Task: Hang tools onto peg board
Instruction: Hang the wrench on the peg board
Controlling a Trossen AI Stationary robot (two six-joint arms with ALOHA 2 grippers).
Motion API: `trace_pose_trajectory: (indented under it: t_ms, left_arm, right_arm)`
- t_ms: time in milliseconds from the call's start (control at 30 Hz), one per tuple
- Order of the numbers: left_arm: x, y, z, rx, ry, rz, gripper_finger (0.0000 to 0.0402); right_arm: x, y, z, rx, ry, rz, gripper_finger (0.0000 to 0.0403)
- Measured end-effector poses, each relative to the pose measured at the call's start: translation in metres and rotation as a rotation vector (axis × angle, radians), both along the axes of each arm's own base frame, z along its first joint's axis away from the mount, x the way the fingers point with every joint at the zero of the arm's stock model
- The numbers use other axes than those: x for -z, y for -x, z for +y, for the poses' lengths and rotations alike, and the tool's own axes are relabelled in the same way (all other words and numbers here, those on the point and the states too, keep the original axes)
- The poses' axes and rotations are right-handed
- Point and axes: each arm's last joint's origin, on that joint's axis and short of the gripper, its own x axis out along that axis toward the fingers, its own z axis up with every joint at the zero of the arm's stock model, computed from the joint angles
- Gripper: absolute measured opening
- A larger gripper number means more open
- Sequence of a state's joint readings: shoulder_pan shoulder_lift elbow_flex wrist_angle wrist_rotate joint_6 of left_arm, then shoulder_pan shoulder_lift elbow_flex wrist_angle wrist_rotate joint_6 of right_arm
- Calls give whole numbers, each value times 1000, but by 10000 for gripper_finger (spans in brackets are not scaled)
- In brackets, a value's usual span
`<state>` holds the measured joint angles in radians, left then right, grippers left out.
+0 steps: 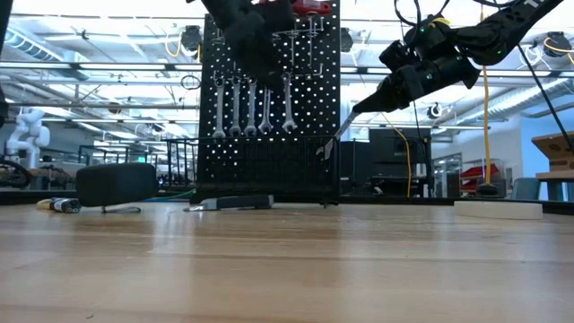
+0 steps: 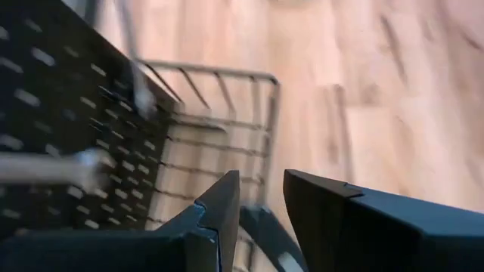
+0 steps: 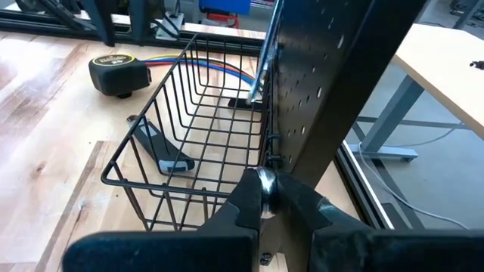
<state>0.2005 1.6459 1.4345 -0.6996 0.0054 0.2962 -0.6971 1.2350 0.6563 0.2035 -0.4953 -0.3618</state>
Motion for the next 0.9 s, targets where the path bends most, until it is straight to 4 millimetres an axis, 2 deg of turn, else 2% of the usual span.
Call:
trace_pose_trajectory:
  t_ms: [133, 267, 333, 433, 567, 767, 900]
  left_arm:
    - [3, 9, -7, 86, 132, 71, 112]
    - [3, 11, -20, 241, 305, 76, 112]
    - [2, 12, -26, 276, 333, 72, 112]
    - [-4, 13, -37, 273, 304, 66, 111]
    - [-21, 21, -55, 254, 218, 11, 111]
    - [-55, 47, -83, 207, 129, -94, 111]
    - [-68, 62, -99, 180, 75, -134, 111]
  right_arm:
    - [0, 0, 0, 1, -2, -1, 13]
    - [0, 0, 0, 1, -2, -1, 13]
    - [0, 0, 0, 0, -2, -1, 13]
    - [0, 0, 0, 0, -2, -1, 13]
    - [0, 0, 0, 0, -1, -2, 13]
    - [-1, 0, 0, 0, 1, -10, 13]
    - [-5, -1, -1, -4, 22, -47, 13]
